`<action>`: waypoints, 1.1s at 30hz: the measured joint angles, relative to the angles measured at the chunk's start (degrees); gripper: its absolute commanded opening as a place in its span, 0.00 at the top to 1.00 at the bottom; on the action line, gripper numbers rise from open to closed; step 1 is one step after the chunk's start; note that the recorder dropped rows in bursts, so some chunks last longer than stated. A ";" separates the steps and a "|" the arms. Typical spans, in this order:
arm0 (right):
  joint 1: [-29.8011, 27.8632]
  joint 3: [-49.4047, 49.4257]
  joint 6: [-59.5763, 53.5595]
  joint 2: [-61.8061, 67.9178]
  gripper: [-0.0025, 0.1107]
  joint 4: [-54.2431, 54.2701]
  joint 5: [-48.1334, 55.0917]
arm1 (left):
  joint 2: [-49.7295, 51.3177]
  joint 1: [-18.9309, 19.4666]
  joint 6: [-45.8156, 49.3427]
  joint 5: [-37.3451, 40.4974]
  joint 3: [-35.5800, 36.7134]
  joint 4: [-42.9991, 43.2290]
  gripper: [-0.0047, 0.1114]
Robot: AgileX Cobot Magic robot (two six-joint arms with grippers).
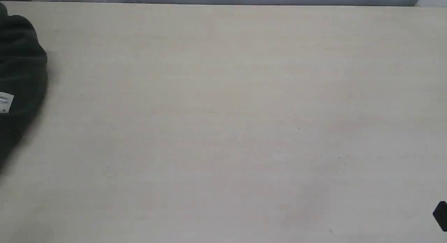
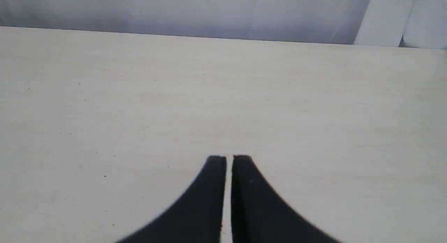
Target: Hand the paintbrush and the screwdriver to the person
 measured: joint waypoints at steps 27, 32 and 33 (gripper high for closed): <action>0.00 0.00 -1.13 0.00 0.94 0.00 0.00 | 0.00 0.00 0.00 0.00 0.00 0.00 0.96; 0.00 0.00 -1.13 0.00 0.94 0.00 0.00 | 0.00 0.00 0.00 0.00 0.00 0.00 0.96; 0.00 0.00 -1.13 0.00 0.94 0.00 0.00 | 0.00 0.00 0.00 0.00 0.00 0.00 0.96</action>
